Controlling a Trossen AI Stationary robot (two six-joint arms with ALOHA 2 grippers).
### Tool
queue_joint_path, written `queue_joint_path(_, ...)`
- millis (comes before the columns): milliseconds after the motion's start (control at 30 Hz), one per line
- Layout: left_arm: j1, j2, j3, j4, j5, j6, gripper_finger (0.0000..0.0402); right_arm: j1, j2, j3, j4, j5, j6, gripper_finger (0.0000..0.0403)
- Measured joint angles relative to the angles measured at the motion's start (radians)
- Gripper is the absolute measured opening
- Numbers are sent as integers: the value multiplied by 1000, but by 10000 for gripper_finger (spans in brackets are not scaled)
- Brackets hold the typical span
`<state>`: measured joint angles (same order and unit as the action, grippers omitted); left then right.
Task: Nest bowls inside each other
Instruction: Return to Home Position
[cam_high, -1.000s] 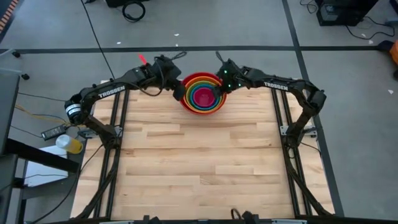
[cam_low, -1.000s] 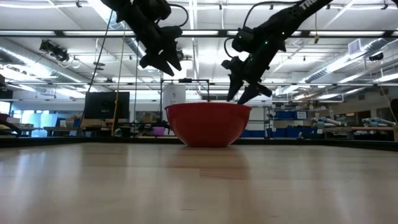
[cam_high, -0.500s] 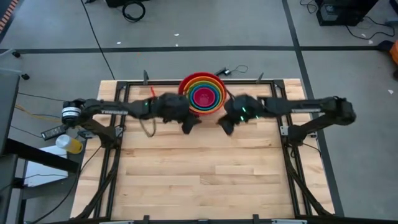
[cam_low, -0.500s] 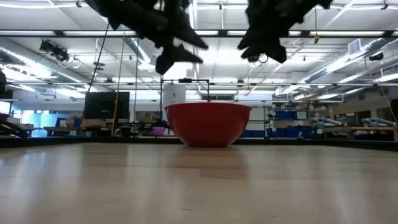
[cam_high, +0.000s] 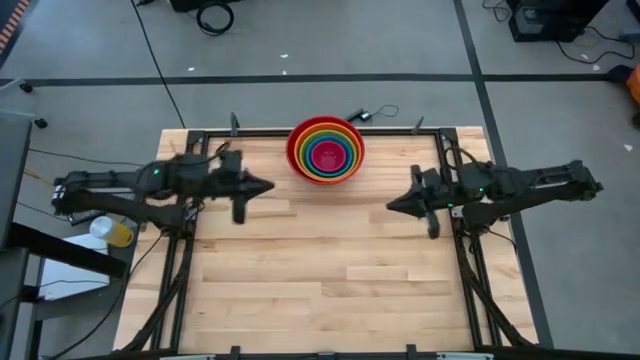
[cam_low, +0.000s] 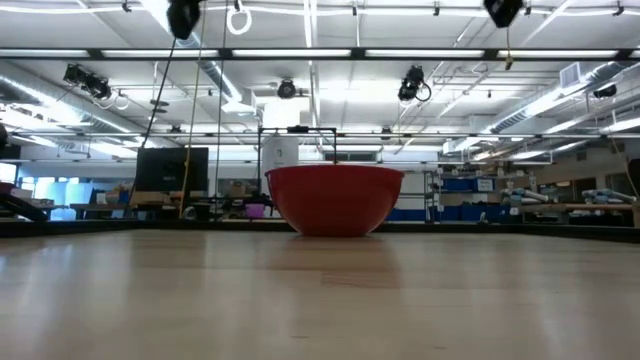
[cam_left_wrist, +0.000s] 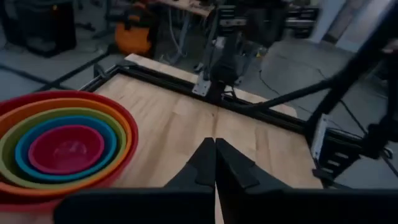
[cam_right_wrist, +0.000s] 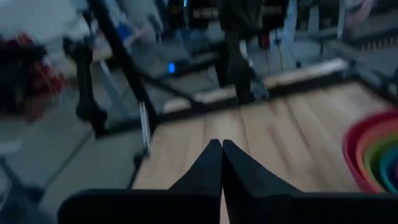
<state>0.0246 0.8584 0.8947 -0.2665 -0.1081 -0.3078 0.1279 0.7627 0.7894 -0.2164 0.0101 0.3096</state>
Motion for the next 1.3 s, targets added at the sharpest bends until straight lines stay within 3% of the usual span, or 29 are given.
queue_joint_path(167, -47, -208, -275, 192, -33, -27, 2, 54, -106, -20, -132, 89, -112, 4)
queue_joint_path(267, -52, -305, -431, 334, 26, -53, 2, 102, -203, -105, 6, 213, -206, 3)
queue_joint_path(433, -65, -380, -588, 352, 98, -48, 1, 118, -340, -304, 205, 230, -219, 3)
queue_joint_path(533, -78, -383, -643, 386, 99, -37, 1, 118, -371, -391, 249, 229, -137, 2)
queue_joint_path(700, -79, -396, -668, 420, 99, 100, 1, 119, -402, -464, 319, 233, -156, 2)
queue_joint_path(900, -77, -513, -669, 350, 95, 144, 0, 118, -532, -506, 297, 230, -201, 2)
queue_joint_path(1100, -77, -639, -716, 342, 93, 169, 0, 116, -632, -630, 347, 191, -103, 2)
queue_joint_path(1300, -77, -713, -850, 521, 65, 114, 0, 106, -621, -760, 563, 179, -40, 2)
